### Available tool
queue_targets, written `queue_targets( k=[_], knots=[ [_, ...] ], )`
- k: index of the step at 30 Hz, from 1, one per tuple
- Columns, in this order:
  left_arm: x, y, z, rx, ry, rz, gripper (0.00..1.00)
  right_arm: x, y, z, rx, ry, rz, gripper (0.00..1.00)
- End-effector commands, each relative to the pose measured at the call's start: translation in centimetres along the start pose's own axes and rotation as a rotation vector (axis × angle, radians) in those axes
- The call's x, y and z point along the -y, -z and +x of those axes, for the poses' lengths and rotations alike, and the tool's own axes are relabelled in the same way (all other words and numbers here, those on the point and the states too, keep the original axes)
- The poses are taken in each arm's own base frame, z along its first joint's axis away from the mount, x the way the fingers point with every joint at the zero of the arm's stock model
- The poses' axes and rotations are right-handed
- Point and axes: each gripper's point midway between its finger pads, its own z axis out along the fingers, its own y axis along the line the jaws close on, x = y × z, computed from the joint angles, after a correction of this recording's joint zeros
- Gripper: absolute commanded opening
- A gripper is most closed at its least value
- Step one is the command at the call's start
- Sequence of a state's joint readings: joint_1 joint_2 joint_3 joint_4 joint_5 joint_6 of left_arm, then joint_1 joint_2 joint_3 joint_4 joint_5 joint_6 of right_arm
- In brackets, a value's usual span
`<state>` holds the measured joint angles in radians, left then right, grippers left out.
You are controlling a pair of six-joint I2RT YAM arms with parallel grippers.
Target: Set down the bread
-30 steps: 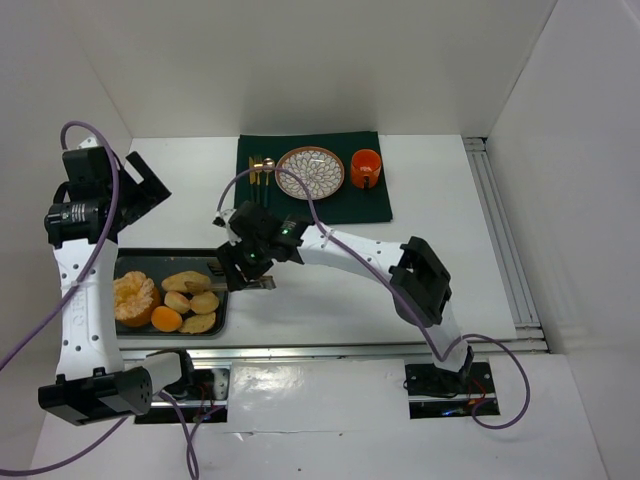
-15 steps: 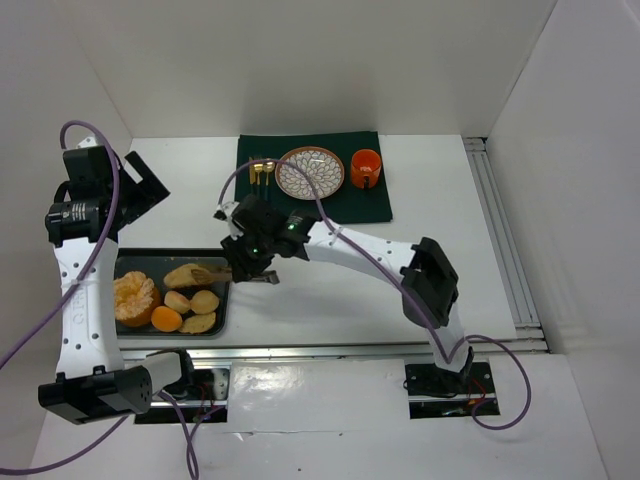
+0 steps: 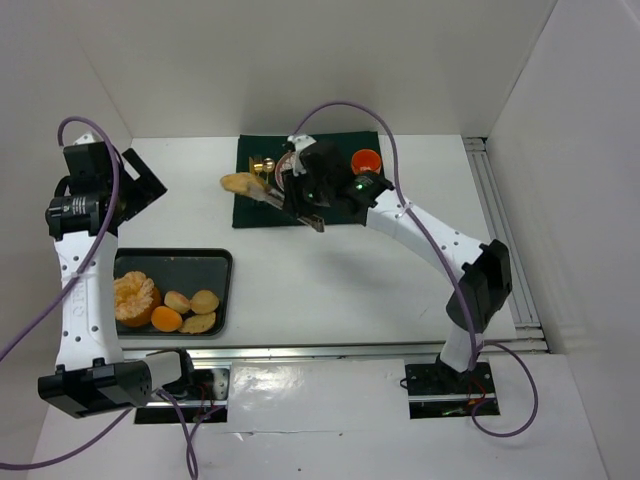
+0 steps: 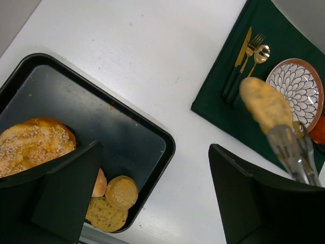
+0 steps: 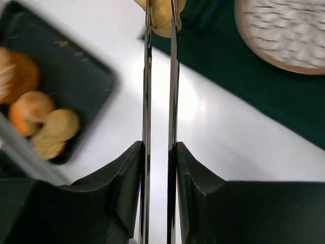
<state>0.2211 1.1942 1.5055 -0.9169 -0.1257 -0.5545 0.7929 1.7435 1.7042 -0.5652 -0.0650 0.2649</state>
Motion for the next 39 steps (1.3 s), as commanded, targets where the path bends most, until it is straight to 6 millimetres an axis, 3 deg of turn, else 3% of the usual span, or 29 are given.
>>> queue_targets(
  k=[1, 7, 10, 15, 17, 20, 22, 23, 28, 30, 32, 35, 36, 39],
  knots=[
    [1.1, -0.1, -1.1, 0.026, 0.019, 0.048, 0.99, 5.3, 1.2, -3.0, 0.117, 0.006, 0.196, 0.27],
    [1.4, -0.4, -1.1, 0.021, 0.028, 0.058, 0.98, 12.6, -0.3, -3.5, 0.143, -0.049, 0.392, 0.27],
    [1.6, -0.5, -1.2, 0.015, 0.018, 0.065, 0.98, 14.8, -2.0, -2.0, 0.096, -0.069, 0.416, 0.28],
    [1.9, -0.6, -1.3, 0.011, 0.018, 0.073, 0.96, 17.0, -4.0, 0.3, 0.040, -0.083, 0.447, 0.33],
    [1.7, -0.6, -1.1, 0.002, 0.008, 0.068, 0.95, 17.1, -4.4, 0.4, 0.040, -0.102, 0.429, 0.51],
    [1.3, -0.4, -1.3, -0.001, -0.006, 0.041, 0.95, 16.4, -4.3, 0.1, 0.035, -0.096, 0.416, 0.60],
    [1.1, -0.3, -1.5, 0.004, -0.016, 0.031, 0.95, 16.3, -3.3, -1.0, 0.075, -0.095, 0.427, 0.60],
    [1.1, -0.3, -1.5, 0.004, -0.016, 0.031, 0.95, 15.9, -2.5, -2.2, 0.111, -0.094, 0.419, 0.61],
    [1.0, -0.5, -1.2, -0.012, -0.017, 0.023, 0.95, 14.0, -0.7, -3.3, 0.135, -0.082, 0.387, 0.63],
    [1.1, -0.3, -1.5, -0.001, -0.028, 0.028, 0.94, 11.4, 0.3, -4.1, 0.163, -0.058, 0.343, 0.63],
    [0.9, 0.0, -2.4, 0.022, -0.036, 0.006, 0.94, 9.9, 0.3, -2.9, 0.142, -0.042, 0.314, 0.63],
    [0.0, 0.7, -3.4, 0.040, -0.037, -0.059, 0.94, 5.5, -0.1, -1.0, 0.102, 0.005, 0.216, 0.63],
    [-0.2, 0.9, -3.5, 0.043, -0.037, -0.068, 0.94, 2.3, -0.2, -0.1, 0.087, 0.033, 0.122, 0.63],
    [-0.2, 1.5, -4.0, 0.065, -0.034, -0.069, 0.95, -3.3, -0.7, 1.9, 0.075, 0.075, -0.088, 0.63]
  ],
)
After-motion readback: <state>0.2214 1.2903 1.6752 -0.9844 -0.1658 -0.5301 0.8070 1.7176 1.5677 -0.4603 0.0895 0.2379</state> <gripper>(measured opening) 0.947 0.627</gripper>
